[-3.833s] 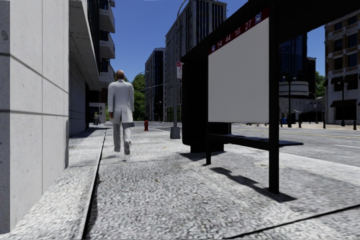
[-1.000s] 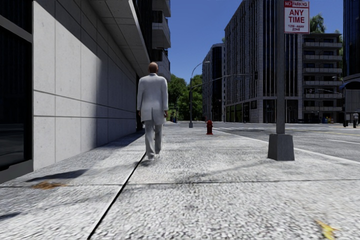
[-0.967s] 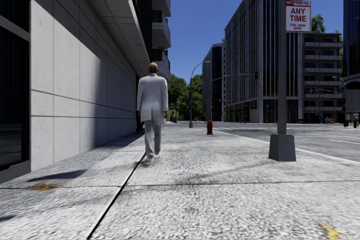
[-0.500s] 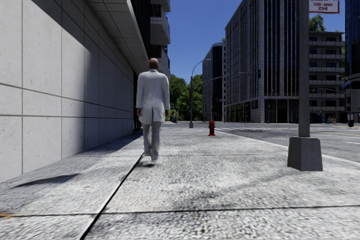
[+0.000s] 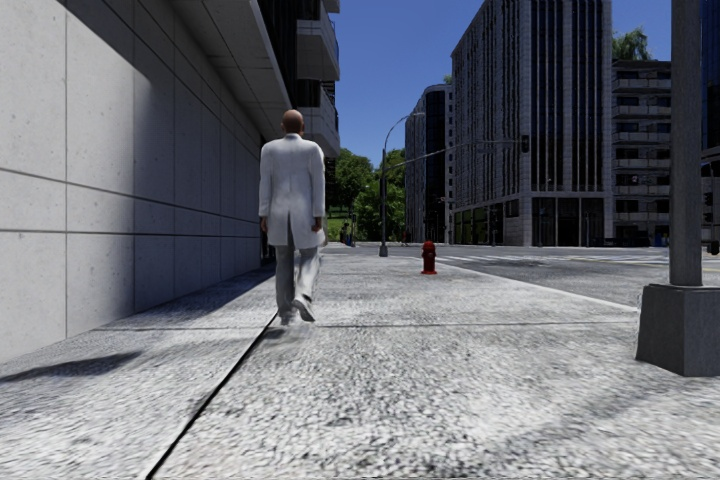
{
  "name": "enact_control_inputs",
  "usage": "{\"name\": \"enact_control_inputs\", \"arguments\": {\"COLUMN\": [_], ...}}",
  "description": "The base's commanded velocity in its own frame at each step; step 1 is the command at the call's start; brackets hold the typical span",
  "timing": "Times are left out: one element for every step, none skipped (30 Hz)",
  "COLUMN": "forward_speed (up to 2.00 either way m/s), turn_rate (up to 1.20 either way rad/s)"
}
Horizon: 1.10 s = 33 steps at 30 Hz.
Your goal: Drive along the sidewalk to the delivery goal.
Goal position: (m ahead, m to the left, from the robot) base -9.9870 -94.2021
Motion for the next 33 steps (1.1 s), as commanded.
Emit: {"name": "enact_control_inputs", "arguments": {"forward_speed": [1.51,1.51,1.51,1.51,1.51,1.51,1.51,1.51,1.51,1.51,1.51,1.51,1.51,1.52,1.52,1.52,1.52,1.52,1.52,1.52,1.52,1.52,1.52,1.52,1.52,1.52,1.52,1.52,1.52,1.53,1.53,1.53,1.53], "turn_rate": [0.0,0.0,0.0,0.0,0.0,0.0,0.0,0.0,0.0,0.0,0.0,0.0,0.0,0.0,0.0,0.0,0.0,0.0,0.0,0.0,0.0,0.0,0.0,0.0,0.0,0.0,0.0,0.0,0.0,0.0,0.0,0.0,0.0]}}
